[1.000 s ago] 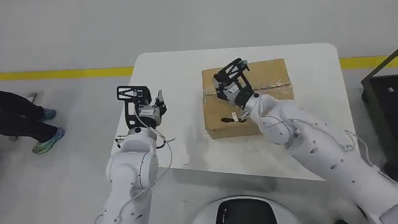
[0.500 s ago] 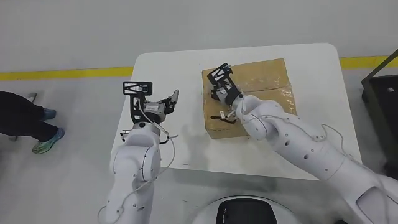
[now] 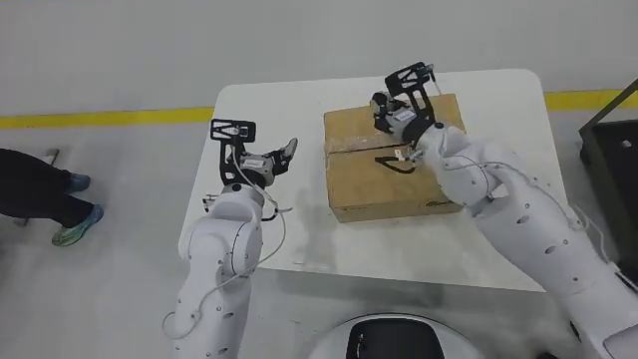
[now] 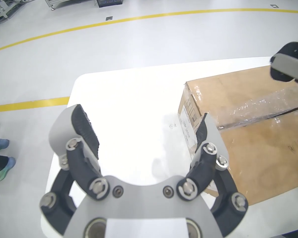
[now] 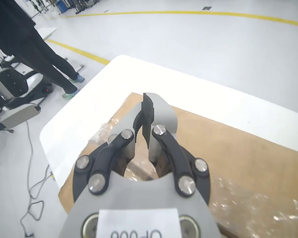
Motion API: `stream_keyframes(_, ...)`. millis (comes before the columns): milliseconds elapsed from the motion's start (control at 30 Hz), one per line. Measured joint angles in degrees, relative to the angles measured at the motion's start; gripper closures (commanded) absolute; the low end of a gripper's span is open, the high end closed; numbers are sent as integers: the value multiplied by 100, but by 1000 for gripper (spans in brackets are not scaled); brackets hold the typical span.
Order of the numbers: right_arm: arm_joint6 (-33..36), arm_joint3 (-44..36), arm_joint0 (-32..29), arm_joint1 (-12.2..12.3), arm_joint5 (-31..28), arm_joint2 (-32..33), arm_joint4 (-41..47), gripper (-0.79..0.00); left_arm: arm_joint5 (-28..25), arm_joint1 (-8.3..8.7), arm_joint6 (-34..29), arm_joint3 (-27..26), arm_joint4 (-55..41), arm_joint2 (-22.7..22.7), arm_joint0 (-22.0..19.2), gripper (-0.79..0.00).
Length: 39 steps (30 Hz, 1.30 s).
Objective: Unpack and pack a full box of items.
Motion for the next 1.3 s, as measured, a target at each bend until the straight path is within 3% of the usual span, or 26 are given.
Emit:
stream_keyframes(67,583,11,-123,118,-331,736,780,-369,-11,-6,26,74,-64,36,-52,-785)
stream_keyframes(100,878,43,-161,166,-486,1033,1101,-730,-20,-8,37,111,-87,54,-77,-785)
stream_keyframes(133,1317,116,-193,221,-656,1410,1610,-785,-41,-11,49,164,-125,80,-112,-785)
stream_keyframes(267,2929,526,-78,364,-728,2325,3187,-785,-109,-18,83,339,-206,148,-243,-785)
stream_keyframes(433,4561,1195,281,494,-713,2675,4418,-785,-158,-23,123,504,-274,197,-391,-785)
stream_keyframes(600,4532,1258,318,520,-822,2671,3957,-785,-178,-24,134,562,-303,220,-446,-785)
stream_keyframes(867,4160,1294,248,534,-747,2720,4102,-785,-178,-24,133,560,-302,219,-444,-785)
stream_keyframes(1167,4126,1975,720,617,-717,2357,3438,-785,-178,-24,133,560,-302,219,-444,-785)
stream_keyframes(1200,4137,2048,773,617,-742,2283,3370,-776,-178,-24,133,560,-302,219,-444,-785)
stream_keyframes(1267,4172,2205,893,606,-826,2113,3348,-622,-178,-24,133,560,-302,219,-444,-785)
stream_keyframes(1300,4187,2266,943,602,-872,2035,3317,-656,-178,-24,133,560,-302,219,-444,-785)
